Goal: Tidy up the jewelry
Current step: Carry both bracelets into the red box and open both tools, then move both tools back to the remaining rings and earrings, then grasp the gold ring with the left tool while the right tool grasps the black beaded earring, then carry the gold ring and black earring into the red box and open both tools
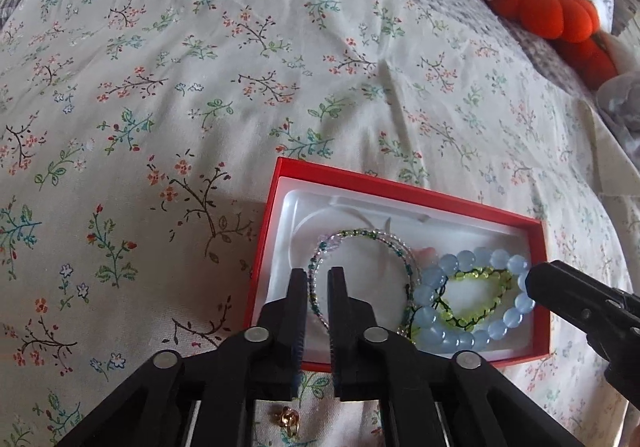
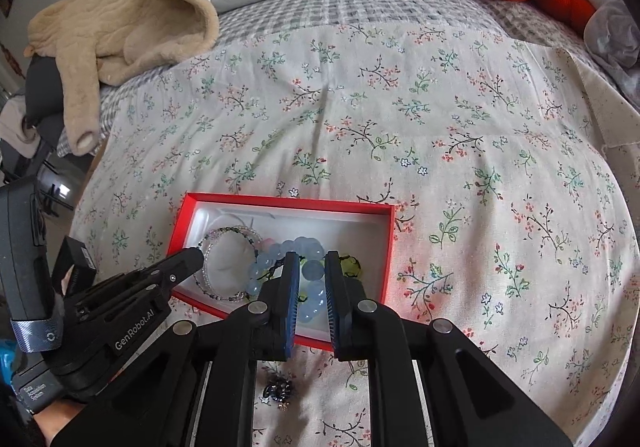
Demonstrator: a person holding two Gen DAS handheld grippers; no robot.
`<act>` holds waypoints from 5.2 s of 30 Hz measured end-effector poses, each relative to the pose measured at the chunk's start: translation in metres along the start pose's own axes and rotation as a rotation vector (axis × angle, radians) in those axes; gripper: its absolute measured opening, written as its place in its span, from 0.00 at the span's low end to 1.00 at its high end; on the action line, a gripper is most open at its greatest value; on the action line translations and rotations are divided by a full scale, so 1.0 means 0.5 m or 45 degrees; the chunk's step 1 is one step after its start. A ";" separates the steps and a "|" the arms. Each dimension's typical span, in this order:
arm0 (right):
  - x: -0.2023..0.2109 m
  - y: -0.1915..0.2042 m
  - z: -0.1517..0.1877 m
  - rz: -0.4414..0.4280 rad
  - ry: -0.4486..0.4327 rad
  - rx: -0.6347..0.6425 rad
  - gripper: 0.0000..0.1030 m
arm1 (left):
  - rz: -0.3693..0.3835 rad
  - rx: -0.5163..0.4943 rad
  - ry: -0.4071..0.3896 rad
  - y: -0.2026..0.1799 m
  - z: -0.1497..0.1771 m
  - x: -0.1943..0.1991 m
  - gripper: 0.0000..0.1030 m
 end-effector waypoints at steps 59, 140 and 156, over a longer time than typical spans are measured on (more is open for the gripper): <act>0.016 -0.128 0.274 0.300 0.218 0.207 0.59 | 0.042 -0.415 0.233 -0.068 0.317 0.063 0.81; -0.012 0.003 0.188 -0.005 0.186 0.052 0.22 | 0.056 -0.119 0.023 0.051 0.181 0.116 0.21; 0.052 -0.017 0.060 -0.063 0.028 -0.093 0.22 | 0.066 -0.087 -0.145 0.006 0.059 0.080 0.21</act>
Point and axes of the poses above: each gripper's, at about its wrist camera, not at the fingertips, and x roughly against the way its jaws point, y to its left, z to its underside, the point moved 7 cm from there along -x, roughly the way its jaws point, and after that the axes turned 15 degrees about -x, right-handed, at the moved point
